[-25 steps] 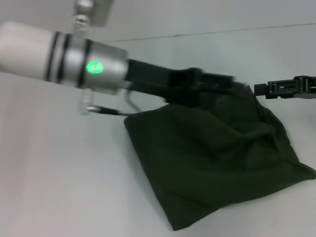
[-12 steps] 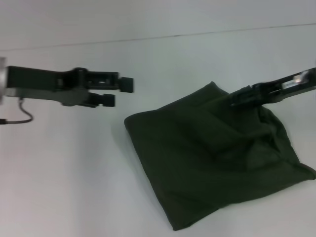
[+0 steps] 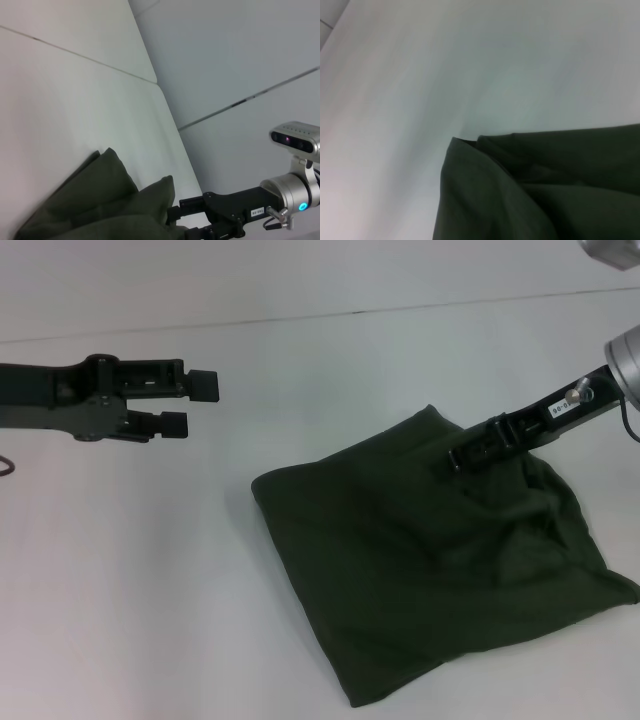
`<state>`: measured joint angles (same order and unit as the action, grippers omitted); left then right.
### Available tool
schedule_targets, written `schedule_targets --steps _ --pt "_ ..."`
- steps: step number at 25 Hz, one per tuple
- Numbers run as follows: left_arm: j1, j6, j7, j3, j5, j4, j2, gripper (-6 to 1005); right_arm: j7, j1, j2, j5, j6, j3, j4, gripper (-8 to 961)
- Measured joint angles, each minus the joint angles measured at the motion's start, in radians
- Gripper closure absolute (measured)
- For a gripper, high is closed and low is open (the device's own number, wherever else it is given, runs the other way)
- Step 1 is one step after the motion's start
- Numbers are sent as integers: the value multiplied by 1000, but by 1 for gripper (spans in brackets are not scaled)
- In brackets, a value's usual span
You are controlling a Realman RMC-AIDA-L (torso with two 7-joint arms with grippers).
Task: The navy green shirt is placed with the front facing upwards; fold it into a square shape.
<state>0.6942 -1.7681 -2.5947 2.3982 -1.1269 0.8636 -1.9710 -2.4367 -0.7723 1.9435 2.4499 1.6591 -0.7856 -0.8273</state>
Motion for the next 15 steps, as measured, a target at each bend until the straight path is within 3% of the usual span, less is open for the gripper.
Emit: schedule_targets --steps 15 --pt "-8 7 4 -3 3 -1 -7 33 21 4 31 3 -43 -9 36 219"
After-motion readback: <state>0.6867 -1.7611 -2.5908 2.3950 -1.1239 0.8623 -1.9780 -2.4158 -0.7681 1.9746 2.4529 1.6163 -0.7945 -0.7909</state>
